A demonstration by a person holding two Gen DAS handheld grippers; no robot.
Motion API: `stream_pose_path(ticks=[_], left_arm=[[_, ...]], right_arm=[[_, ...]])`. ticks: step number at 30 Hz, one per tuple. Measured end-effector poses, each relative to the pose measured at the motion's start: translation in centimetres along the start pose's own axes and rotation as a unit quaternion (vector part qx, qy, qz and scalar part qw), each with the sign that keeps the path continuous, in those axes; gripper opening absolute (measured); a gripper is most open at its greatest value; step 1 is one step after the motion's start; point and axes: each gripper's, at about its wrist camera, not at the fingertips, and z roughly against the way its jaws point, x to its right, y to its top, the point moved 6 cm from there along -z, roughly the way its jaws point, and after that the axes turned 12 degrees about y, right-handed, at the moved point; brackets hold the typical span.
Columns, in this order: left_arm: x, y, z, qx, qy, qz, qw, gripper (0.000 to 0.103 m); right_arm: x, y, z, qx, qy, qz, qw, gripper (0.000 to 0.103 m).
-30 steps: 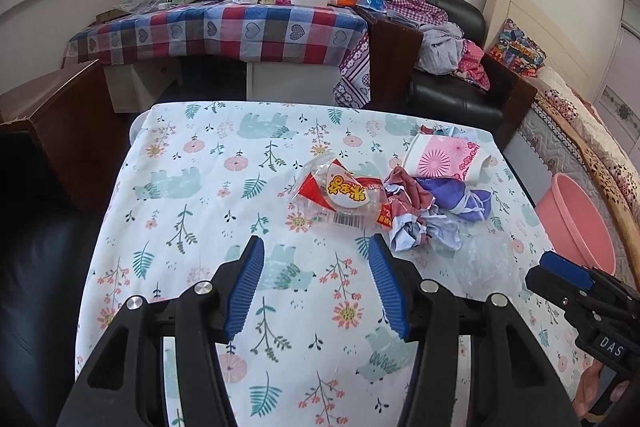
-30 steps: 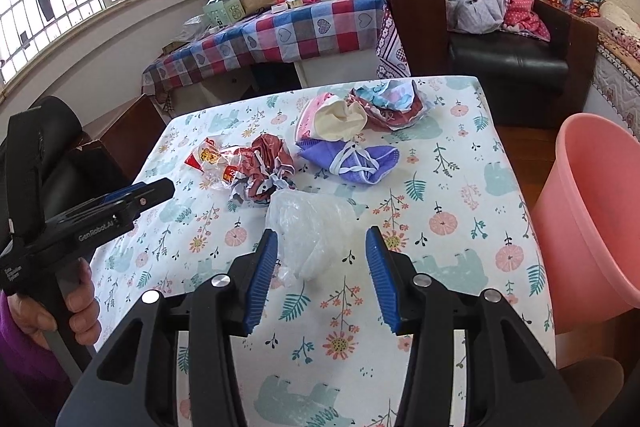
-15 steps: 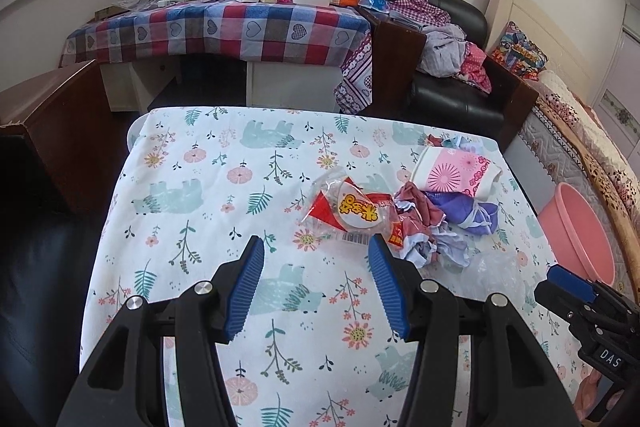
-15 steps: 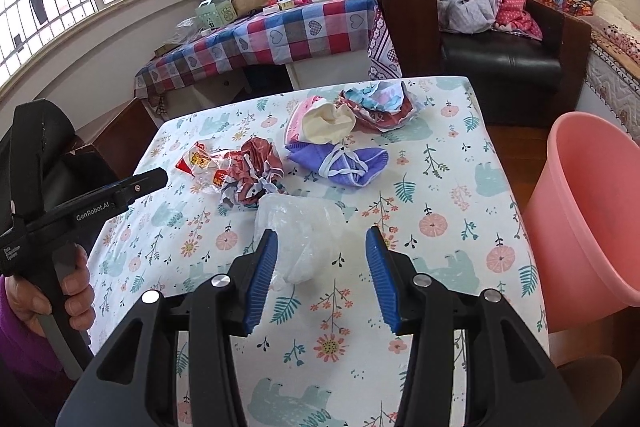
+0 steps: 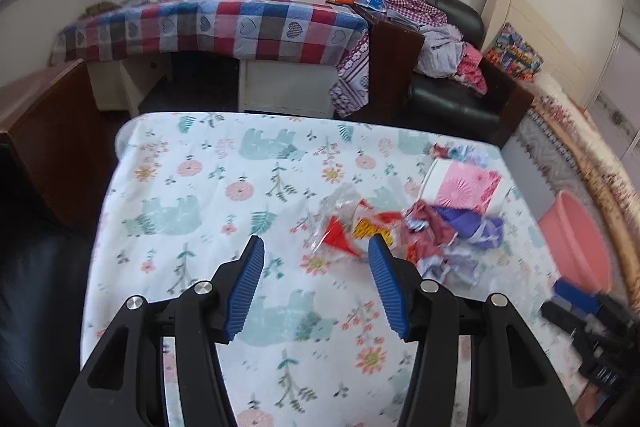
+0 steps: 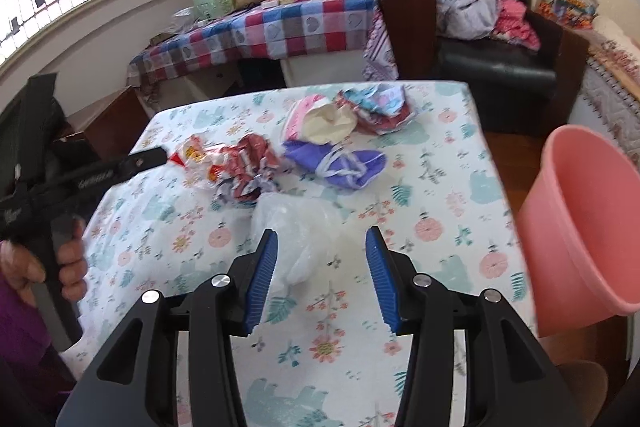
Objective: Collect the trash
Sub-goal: 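Grasp the clear snack wrapper with the left gripper while the right grasps the clear plastic bag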
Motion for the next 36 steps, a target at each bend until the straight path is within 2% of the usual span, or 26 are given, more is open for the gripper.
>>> stream_pose_path(ticks=[3, 6, 11, 12, 13, 14, 15, 18, 28, 34, 35, 36], left_arm=[[0.4, 0.7, -0.8, -0.004, -0.014, 0.007, 0.9999, 0.054], [0.6, 0.9, -2.4, -0.020, -0.015, 0.007, 0.9997, 0.054], [1.1, 0.5, -4.2, -0.049, -0.050, 0.031, 0.9970, 0.053], [1.2, 0.4, -4.3, -0.047, -0.055, 0.033, 0.9968, 0.047], [1.4, 0.4, -4.2, -0.044, -0.058, 0.032, 0.9968, 0.035], [1.6, 0.3, -4.1, -0.042, -0.059, 0.030, 0.9969, 0.029], [1.7, 0.3, -4.0, -0.040, -0.059, 0.027, 0.9971, 0.016], [1.8, 0.4, -3.4, -0.024, -0.054, 0.021, 0.9981, 0.009], [2.0, 0.4, 1.3, 0.034, -0.017, -0.008, 0.9992, 0.007], [2.6, -0.4, 3.1, 0.045, 0.010, -0.031, 0.9984, 0.007], [2.8, -0.6, 3.3, 0.047, 0.010, -0.033, 0.9983, 0.007], [2.9, -0.6, 3.5, 0.047, 0.010, -0.034, 0.9983, 0.007]], right_arm=[[-0.3, -0.1, -0.2, -0.005, 0.023, -0.007, 1.000, 0.047], [-0.6, -0.1, -0.3, -0.006, 0.028, -0.005, 1.000, 0.047], [-0.2, -0.1, -0.3, -0.008, 0.027, -0.013, 1.000, 0.047], [0.0, -0.1, -0.4, -0.008, 0.026, -0.016, 0.999, 0.047], [0.1, -0.1, -0.4, -0.009, 0.027, -0.020, 0.999, 0.047], [0.2, -0.1, -0.5, -0.010, 0.027, -0.021, 0.999, 0.047], [0.3, -0.1, -0.5, -0.011, 0.028, -0.025, 0.999, 0.047], [0.3, 0.0, -0.7, -0.013, 0.029, -0.026, 0.999, 0.047], [-1.0, 0.4, -1.6, -0.019, 0.038, -0.007, 0.999, 0.047], [-1.2, 0.6, -2.9, -0.030, 0.027, 0.006, 0.999, 0.046], [-1.2, 0.5, -3.0, -0.031, 0.026, 0.006, 0.999, 0.045], [-1.1, 0.4, -3.2, -0.035, 0.023, 0.005, 0.999, 0.034]])
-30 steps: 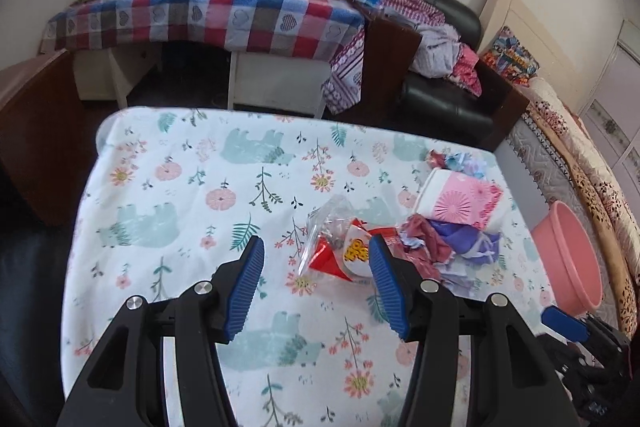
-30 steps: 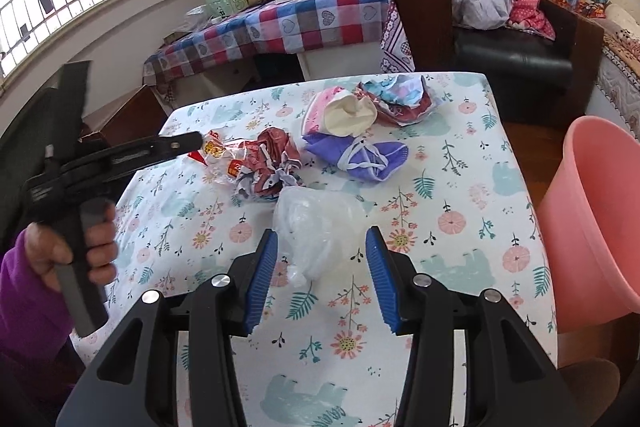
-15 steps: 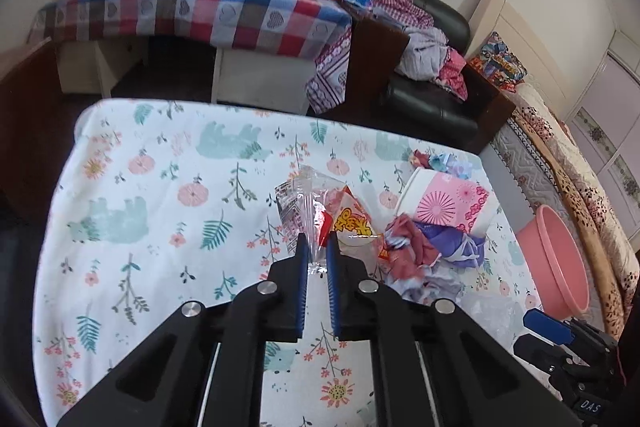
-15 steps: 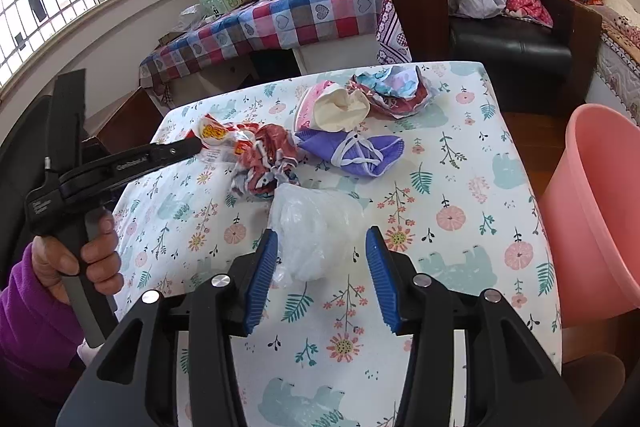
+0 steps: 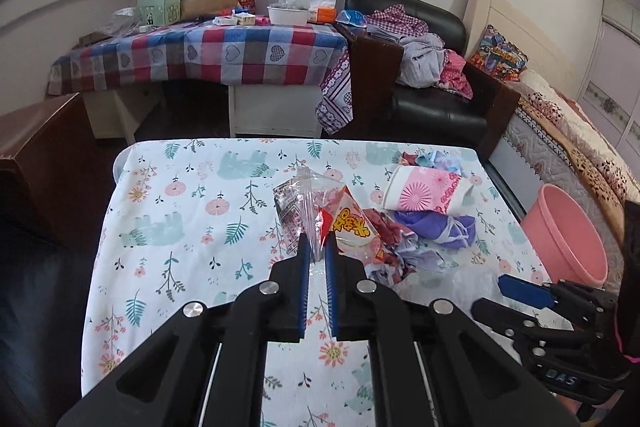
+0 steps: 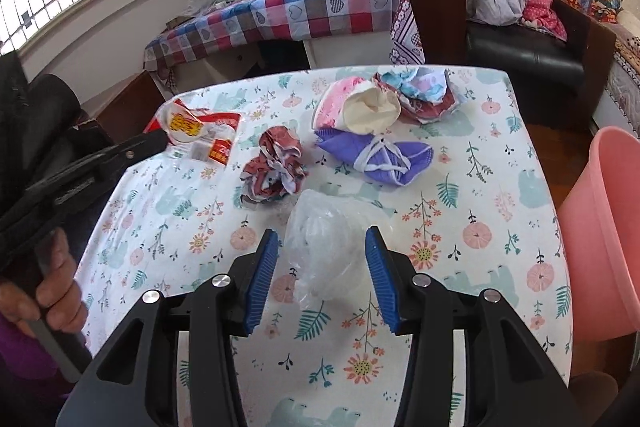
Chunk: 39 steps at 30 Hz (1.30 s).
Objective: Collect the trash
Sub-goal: 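Grasp the clear snack wrapper with the left gripper while the right grasps the clear plastic bag, then carry the snack wrapper and clear plastic bag over the pink bucket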
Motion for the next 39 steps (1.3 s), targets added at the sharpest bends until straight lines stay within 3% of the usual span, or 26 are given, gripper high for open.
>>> stream_pose_path(ticks=[2, 6, 23, 39], left_arm=[[0.2, -0.1, 0.3, 0.002, 0.001, -0.001, 1.0000, 0.007], [0.6, -0.1, 0.8, 0.006, 0.003, -0.005, 1.0000, 0.007], [4.7, 1.3, 2.9, 0.039, -0.002, -0.026, 0.9989, 0.007], [11.5, 3.8, 3.7, 0.067, -0.033, -0.064, 0.9952, 0.007]], right_arm=[[0.2, -0.2, -0.2, -0.006, -0.007, -0.001, 1.000, 0.022], [0.5, -0.3, 0.5, 0.002, -0.014, -0.001, 1.000, 0.014], [1.5, 1.2, 6.5, 0.087, -0.038, -0.002, 0.996, 0.013], [6.0, 1.8, 11.9, 0.153, -0.087, -0.037, 0.984, 0.013]])
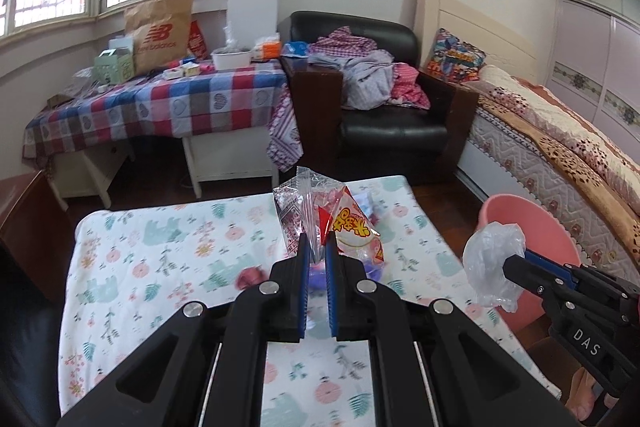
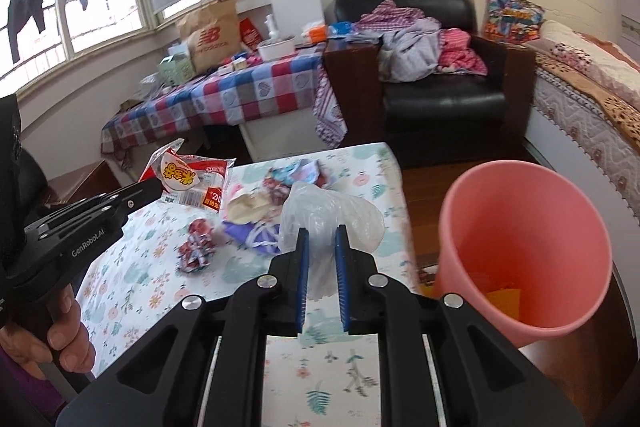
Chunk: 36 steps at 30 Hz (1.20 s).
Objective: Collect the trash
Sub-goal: 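Carry the snack wrapper and clear plastic bag over the pink bucket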
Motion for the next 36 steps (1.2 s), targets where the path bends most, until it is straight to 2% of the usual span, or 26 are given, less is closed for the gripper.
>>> stream_pose_path(ticks=[10, 18, 25, 36], left_arm=[[7.0, 1.6, -0.3, 0.017, -0.050, -0.037, 0.9979, 0.007], [13.0, 2.1, -0.9, 0.020, -0.083, -0.068, 0.9940, 0.007], [17.4, 1.9, -1.7, 0.015, -0.105, -0.087, 0.9906, 0.007], [24.1, 0.4, -3.9, -0.020, -0.151, -0.106, 0.9827, 0.007]], right_arm=[[6.4, 0.8, 3.1, 0.035, -0.061, -0.044, 0.997, 0.013], [11.7, 0.2, 5.5, 0.054, -0.106, -0.082, 0.990, 0.013], [15.0, -0.5, 6.3, 0.057, -0.126, -0.102, 0.985, 0.013], [18.5, -1.7, 5.8, 0.045, -0.137, -0.129, 0.981, 0.013]])
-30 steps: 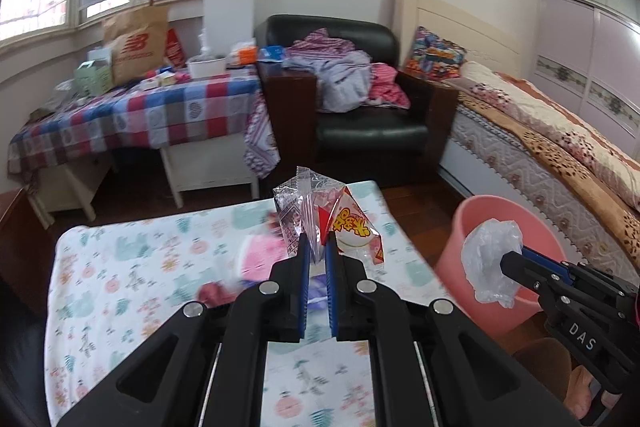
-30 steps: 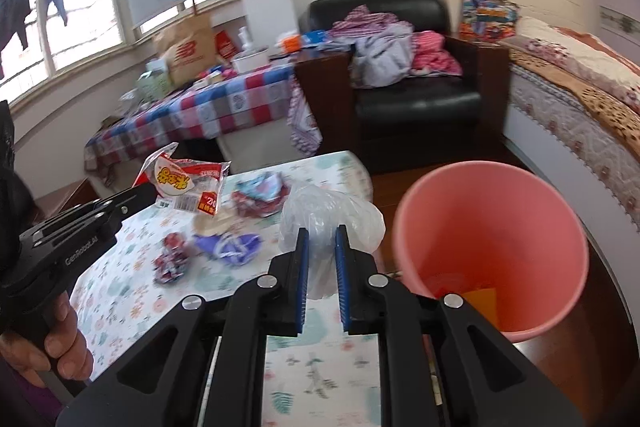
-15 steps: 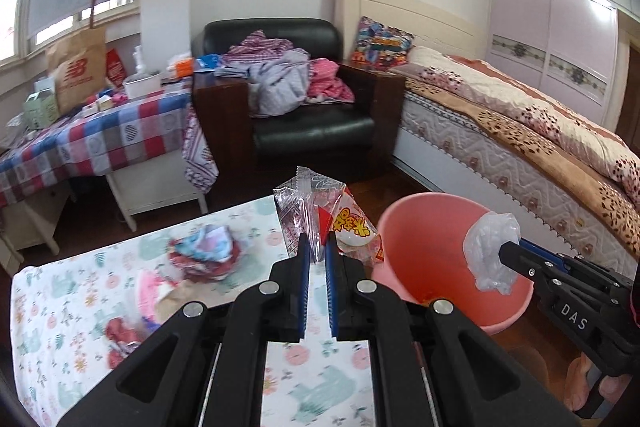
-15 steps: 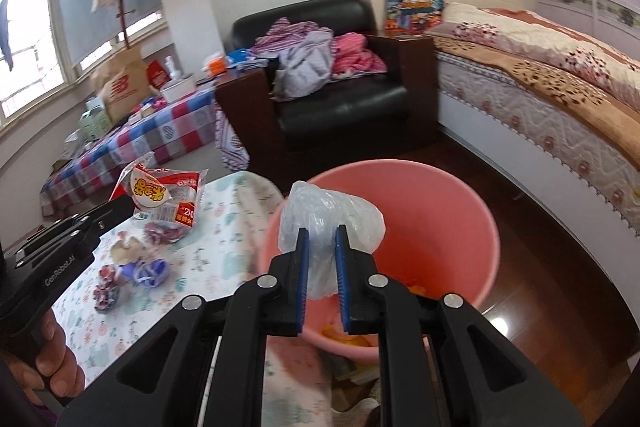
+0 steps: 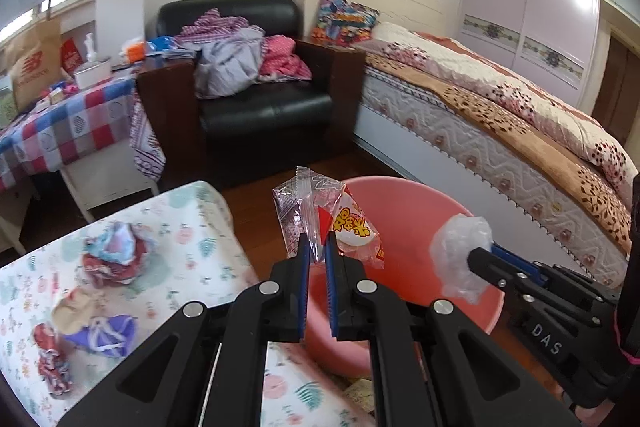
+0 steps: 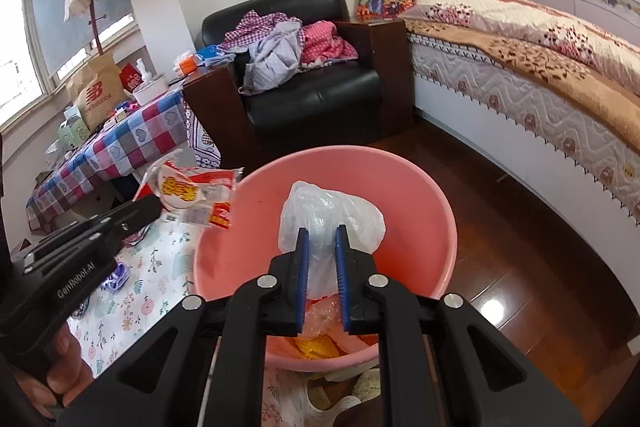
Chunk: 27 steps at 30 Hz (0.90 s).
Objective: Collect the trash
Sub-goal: 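Carry the snack wrapper and clear plastic bag over the pink bucket, then open both grippers to drop the wrapper and bag into the bucket, then move both open grippers back over the table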
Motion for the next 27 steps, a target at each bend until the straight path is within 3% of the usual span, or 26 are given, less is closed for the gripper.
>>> stream_pose_path(ticks=[12, 14, 16, 18, 27], left_arm=[[2.7, -1.7, -3.2, -0.039, -0.044, -0.012, 0.9982, 0.010], [2.8, -1.8, -3.3, -0.041, -0.050, -0.010, 0.9978, 0.014], [2.9, -1.8, -3.2, -0.040, -0.058, -0.008, 0.9975, 0.026], [2.8, -1.8, -3.1, -0.038, -0.063, -0.004, 0.9973, 0.038], [2.1, -1.6, -1.5, -0.030, -0.064, 0.012, 0.9974, 0.042]], right_arm=[[2.7, -0.5, -1.7, -0.017, -0.007, -0.032, 0.999, 0.013], [3.0, -0.6, -1.9, -0.020, -0.005, -0.040, 0.999, 0.014], [3.1, -0.6, -2.1, -0.023, -0.003, -0.041, 0.999, 0.016], [3.0, -0.7, -2.3, -0.024, -0.005, -0.037, 0.999, 0.027], [2.3, -0.9, -1.5, -0.022, 0.001, -0.033, 0.999, 0.030]])
